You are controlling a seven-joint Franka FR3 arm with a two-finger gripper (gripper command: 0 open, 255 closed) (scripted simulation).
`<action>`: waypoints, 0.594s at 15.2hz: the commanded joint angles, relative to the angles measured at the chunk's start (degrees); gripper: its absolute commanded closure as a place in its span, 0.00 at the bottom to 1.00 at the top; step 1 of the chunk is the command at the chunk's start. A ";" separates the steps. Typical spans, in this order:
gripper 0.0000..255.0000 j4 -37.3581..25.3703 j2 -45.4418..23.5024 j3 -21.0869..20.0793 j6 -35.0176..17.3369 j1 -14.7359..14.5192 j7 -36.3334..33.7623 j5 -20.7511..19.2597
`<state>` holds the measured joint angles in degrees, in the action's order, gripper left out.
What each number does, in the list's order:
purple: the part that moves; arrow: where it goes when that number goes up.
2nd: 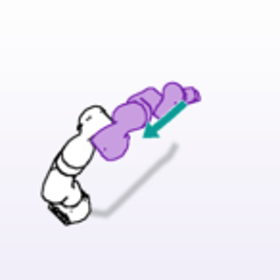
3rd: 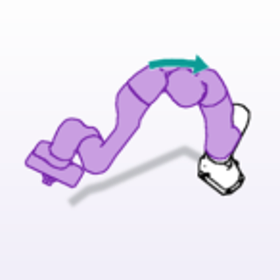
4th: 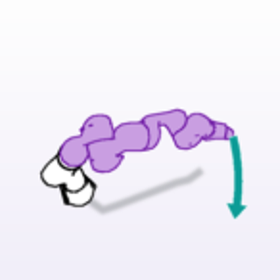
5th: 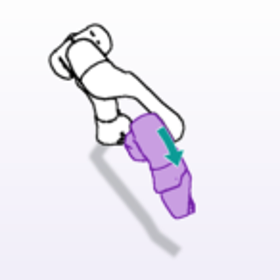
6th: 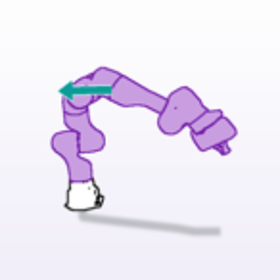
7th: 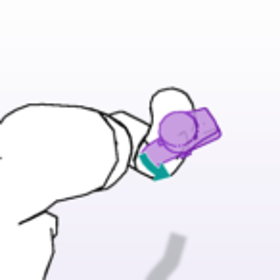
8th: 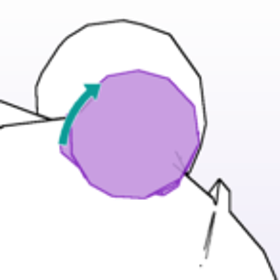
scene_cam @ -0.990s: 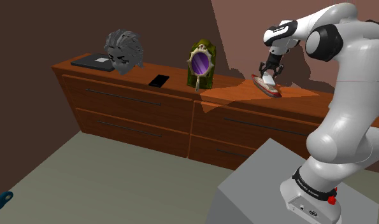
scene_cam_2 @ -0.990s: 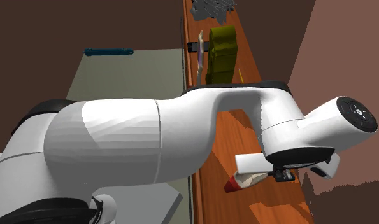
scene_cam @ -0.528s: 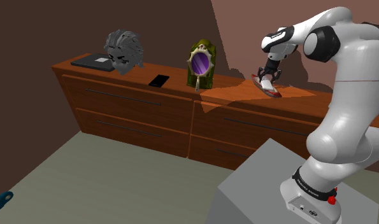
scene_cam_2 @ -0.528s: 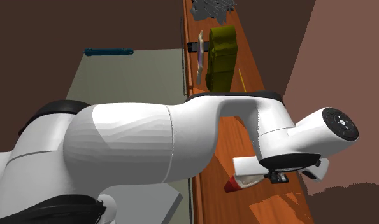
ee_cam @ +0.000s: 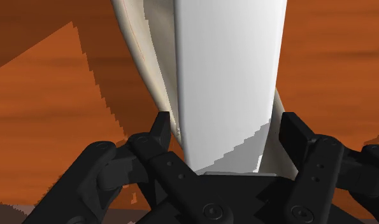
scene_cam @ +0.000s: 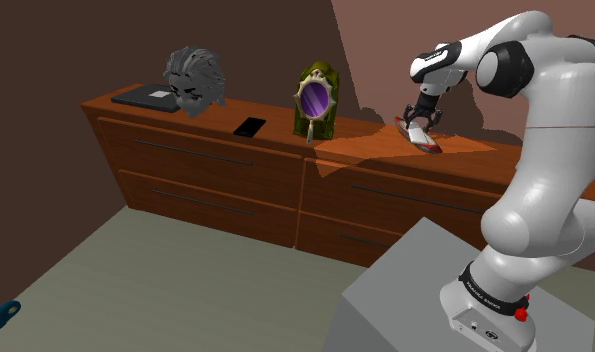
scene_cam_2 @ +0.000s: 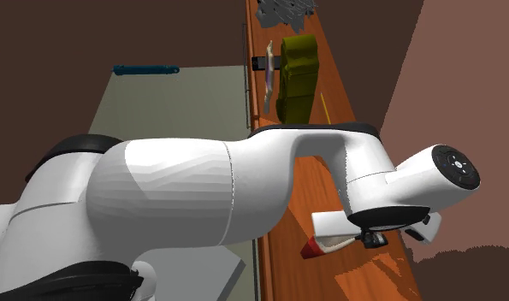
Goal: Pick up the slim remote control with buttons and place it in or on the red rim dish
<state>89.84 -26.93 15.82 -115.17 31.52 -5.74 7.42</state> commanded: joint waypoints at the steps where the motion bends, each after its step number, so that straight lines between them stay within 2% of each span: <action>1: 0.00 0.00 0.01 0.00 0.00 0.00 0.00 0.00; 5: 0.00 -0.01 0.01 0.00 0.00 0.00 0.00 0.00; 9: 0.00 -4.69 1.81 0.34 6.42 0.01 -0.46 -0.66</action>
